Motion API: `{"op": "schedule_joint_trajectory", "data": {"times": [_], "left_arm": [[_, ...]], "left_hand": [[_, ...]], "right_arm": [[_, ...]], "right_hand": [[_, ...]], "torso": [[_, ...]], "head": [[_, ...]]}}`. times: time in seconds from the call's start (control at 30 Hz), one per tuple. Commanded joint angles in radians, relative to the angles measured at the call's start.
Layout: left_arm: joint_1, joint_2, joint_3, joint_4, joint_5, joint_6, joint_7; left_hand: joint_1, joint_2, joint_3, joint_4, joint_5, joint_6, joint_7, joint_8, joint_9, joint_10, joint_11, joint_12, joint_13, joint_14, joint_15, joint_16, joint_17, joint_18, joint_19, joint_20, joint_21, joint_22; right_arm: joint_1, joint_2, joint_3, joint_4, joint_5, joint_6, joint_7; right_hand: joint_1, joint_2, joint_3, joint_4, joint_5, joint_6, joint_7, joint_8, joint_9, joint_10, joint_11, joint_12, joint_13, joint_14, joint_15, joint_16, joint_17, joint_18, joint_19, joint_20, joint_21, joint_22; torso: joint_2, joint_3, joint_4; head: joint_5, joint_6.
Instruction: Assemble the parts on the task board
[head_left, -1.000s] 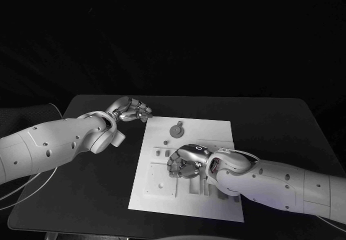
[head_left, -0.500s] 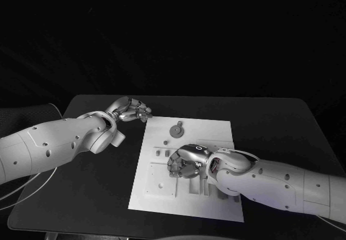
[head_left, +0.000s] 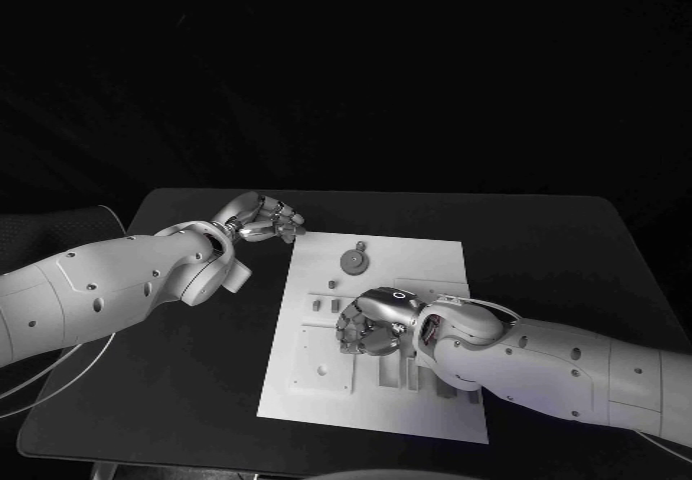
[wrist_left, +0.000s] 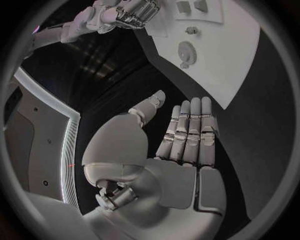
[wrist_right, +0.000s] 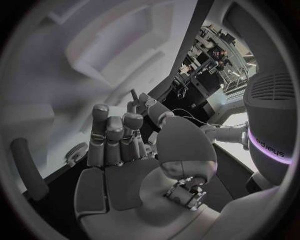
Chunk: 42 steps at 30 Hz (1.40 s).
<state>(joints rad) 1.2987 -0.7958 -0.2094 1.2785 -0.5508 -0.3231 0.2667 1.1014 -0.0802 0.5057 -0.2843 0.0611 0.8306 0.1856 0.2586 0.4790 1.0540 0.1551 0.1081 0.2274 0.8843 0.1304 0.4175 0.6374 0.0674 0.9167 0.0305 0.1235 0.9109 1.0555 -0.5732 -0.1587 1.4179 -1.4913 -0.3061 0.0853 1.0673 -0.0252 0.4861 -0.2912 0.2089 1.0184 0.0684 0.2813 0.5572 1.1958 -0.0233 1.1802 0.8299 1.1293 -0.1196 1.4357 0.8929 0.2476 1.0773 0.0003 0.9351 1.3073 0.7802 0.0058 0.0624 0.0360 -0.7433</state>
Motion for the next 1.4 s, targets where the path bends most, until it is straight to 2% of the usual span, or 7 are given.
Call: {"op": "schedule_joint_trajectory", "data": {"times": [0.03,0.7,1.4], "left_arm": [[0.001,0.001,0.001,0.002,-0.004,-0.001,0.007],[0.001,0.001,0.001,0.002,-0.004,-0.003,0.008],[0.001,0.001,0.001,0.004,-0.006,-0.003,0.007]], "left_hand": [[0.011,0.002,-0.008,0.000,0.006,-0.001,0.002,0.007,-0.001,0.006,0.004,-0.004,-0.001,-0.004,0.005,-0.006,0.001,0.007,-0.004,0.005,-0.004,0.001],[0.013,0.002,-0.007,0.000,0.006,-0.001,0.002,0.007,-0.001,0.007,0.004,-0.005,-0.002,-0.004,0.005,-0.007,0.002,0.007,-0.004,0.005,-0.004,0.001],[0.016,0.002,-0.007,-0.001,0.006,-0.001,0.002,0.007,-0.001,0.008,0.004,-0.006,-0.003,-0.004,0.005,-0.008,0.004,0.007,-0.003,0.005,-0.005,0.001]], "right_arm": [[-0.003,0.001,-0.003,-0.003,-0.019,0.028,-0.008],[-0.003,-0.005,-0.006,0.006,-0.039,0.040,-0.009],[-0.003,-0.004,-0.008,0.012,-0.037,0.044,-0.005]], "right_hand": [[-0.002,0.001,0.003,0.000,0.003,0.012,0.018,0.004,0.001,-0.007,-0.002,-0.003,0.001,-0.001,-0.006,-0.004,0.001,0.014,0.001,-0.007,0.000,0.010],[0.018,-0.003,0.010,-0.002,0.003,0.011,0.019,0.002,0.002,-0.008,-0.002,-0.004,0.003,-0.004,-0.006,-0.004,0.002,0.014,-0.003,-0.009,0.000,0.011],[0.023,-0.012,0.007,-0.002,-0.003,0.007,0.021,-0.001,0.001,-0.009,0.001,-0.005,0.003,-0.005,-0.004,-0.005,0.002,0.014,-0.005,-0.008,0.000,0.012]], "torso": [[0.000,0.0006,-0.0004],[0.001,0.0010,0.0001],[0.000,-0.0008,-0.0002]], "head": [[0.002,-0.002],[0.003,-0.004],[0.005,-0.007]]}}
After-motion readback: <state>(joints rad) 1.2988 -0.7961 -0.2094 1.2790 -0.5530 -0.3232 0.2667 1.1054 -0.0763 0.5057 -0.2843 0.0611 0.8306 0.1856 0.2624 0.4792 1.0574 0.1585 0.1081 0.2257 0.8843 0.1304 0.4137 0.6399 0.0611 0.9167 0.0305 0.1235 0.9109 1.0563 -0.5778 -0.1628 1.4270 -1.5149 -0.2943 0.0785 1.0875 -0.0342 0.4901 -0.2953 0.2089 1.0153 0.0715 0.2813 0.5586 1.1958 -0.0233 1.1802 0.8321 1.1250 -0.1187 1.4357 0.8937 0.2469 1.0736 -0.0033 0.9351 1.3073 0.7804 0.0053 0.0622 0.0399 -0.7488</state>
